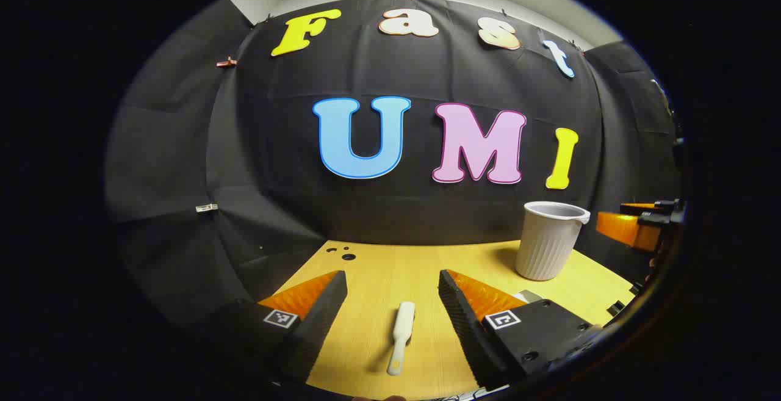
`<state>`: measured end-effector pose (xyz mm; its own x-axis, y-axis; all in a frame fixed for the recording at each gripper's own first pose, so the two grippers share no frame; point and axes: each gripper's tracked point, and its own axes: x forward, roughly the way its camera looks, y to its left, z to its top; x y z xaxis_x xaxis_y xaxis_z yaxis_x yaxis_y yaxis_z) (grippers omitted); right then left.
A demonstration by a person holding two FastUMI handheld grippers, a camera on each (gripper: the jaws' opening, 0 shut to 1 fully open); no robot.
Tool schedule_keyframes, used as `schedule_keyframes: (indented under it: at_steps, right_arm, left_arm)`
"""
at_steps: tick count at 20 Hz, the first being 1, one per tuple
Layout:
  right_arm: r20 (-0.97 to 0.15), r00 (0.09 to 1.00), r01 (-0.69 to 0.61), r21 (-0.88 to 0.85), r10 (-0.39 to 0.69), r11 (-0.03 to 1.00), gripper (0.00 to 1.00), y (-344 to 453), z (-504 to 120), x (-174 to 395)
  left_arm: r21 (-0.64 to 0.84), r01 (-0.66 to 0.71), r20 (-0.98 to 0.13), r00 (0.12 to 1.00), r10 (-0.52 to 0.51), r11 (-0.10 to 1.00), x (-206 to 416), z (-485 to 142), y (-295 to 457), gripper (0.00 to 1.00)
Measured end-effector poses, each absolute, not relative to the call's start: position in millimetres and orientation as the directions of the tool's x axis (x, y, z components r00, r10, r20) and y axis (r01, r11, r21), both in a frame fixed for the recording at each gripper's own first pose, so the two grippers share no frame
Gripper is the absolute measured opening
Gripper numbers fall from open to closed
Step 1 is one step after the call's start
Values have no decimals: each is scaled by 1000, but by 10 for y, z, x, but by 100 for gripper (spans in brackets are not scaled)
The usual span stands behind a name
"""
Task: Pick up the small broom and dustpan from the desktop, sweep the trash into the dustpan with the broom, and then empty the trash into the garbage bin.
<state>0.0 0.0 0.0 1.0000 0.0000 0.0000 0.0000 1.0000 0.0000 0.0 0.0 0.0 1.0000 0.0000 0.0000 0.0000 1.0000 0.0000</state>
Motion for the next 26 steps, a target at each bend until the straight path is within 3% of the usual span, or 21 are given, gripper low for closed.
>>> schedule_keyframes:
  at_steps: [17, 26]
  right_arm:
    - [-158, 986, -45, 78, 57, 996, 98, 117, -530, 286]
    - [-222, 972, -51, 102, 73, 994, 98, 93, -749, 314]
  left_arm:
    - [19, 22, -123, 992, -20, 1000, 304, -407, -72, 96]
    - [9, 50, -274, 961, -46, 999, 499, -854, -21, 96]
